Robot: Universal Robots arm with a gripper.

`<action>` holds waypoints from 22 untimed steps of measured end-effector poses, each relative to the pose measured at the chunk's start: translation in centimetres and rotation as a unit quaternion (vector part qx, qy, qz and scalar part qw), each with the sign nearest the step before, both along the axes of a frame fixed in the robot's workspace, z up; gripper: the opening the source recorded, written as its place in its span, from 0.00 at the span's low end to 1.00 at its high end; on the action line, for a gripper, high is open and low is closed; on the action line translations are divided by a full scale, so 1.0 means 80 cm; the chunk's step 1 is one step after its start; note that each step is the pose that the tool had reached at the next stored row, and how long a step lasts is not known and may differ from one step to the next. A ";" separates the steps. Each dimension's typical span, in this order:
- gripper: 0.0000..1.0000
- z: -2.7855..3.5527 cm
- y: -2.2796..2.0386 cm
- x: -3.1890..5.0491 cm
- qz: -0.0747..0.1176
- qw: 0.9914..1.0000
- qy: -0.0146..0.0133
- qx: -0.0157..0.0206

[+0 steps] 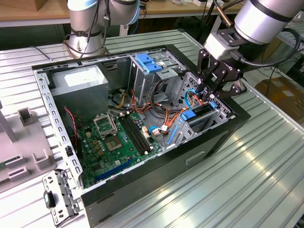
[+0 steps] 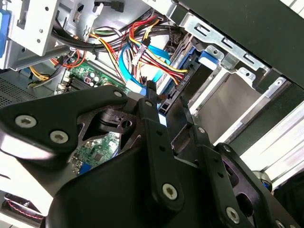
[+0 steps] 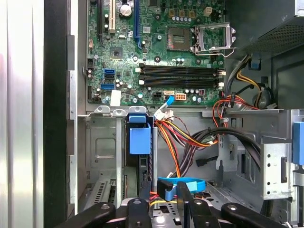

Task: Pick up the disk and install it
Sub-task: 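Insert the second disk wire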

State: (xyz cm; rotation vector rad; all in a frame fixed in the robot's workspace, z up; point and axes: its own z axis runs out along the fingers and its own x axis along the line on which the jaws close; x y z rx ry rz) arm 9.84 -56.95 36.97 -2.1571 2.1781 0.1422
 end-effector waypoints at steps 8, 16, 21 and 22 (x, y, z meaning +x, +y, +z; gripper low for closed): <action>0.16 -0.0004 0.0000 0.000 0.000 1.000 0.000 0.000; 0.16 -0.0010 -0.0004 0.000 0.000 1.000 0.000 0.000; 0.16 -0.0008 -0.0044 0.000 0.000 1.000 0.000 0.000; 0.16 -0.0008 -0.0052 0.000 0.000 1.000 0.000 0.000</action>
